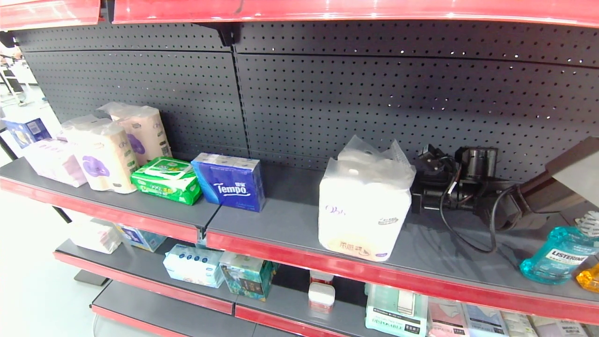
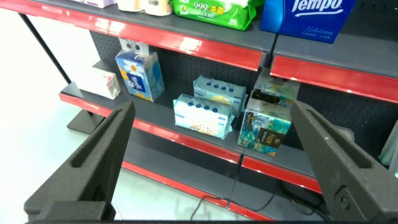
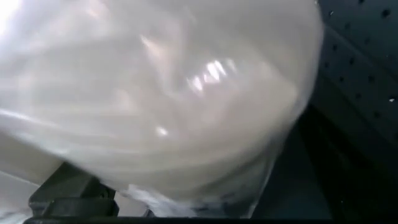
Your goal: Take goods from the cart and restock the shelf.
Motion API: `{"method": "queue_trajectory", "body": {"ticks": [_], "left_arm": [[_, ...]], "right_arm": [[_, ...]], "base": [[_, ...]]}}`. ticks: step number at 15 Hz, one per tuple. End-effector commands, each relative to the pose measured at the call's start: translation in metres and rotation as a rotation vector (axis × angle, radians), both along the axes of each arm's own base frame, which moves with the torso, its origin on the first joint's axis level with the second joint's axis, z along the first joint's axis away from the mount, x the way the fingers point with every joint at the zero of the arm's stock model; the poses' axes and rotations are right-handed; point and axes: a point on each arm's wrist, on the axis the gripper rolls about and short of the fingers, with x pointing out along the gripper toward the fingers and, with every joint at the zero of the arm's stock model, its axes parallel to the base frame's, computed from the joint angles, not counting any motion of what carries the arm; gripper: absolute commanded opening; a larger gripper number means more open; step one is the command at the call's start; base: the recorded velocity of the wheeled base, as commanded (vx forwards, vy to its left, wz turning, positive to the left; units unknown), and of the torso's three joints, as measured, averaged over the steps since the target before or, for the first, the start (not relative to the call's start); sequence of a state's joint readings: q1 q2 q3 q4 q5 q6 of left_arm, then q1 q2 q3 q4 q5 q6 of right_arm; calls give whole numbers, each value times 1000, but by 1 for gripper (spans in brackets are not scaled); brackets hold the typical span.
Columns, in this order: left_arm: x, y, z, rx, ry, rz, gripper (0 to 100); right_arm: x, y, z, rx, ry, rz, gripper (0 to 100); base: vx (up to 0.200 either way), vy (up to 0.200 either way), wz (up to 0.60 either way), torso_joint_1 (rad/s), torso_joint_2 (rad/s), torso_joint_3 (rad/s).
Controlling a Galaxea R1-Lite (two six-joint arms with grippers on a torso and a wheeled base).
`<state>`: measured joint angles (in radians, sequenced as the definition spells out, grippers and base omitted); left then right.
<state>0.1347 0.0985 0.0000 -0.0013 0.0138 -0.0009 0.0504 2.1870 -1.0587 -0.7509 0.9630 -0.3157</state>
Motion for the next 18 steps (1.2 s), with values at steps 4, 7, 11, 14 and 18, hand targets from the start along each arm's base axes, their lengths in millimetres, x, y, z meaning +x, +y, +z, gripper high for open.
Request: {"method": "queue_trajectory", "body": {"ticks": [4,7,11,14,18], "left_arm": [[0,0,0,-1,1,0,100],[0,0,0,-1,1,0,100],[0,0,0,-1,1,0,100],[0,0,0,-1,1,0,100],[0,0,0,1,1,0,100]], "right_arm": [[-6,-3,23,14,-36,-13,100],[-13,-5,28,14,-39,-19,100],[-20,-9,33,9,-40,-42,100],[-24,-13,34,-2,-20,-73,100],[-34,-21,36,-18,1,-121,100]], "base": [[0,0,0,0,0,0],[0,0,0,0,0,0],[0,0,0,0,0,0],[0,0,0,0,0,0],[0,0,0,0,0,0]]}}
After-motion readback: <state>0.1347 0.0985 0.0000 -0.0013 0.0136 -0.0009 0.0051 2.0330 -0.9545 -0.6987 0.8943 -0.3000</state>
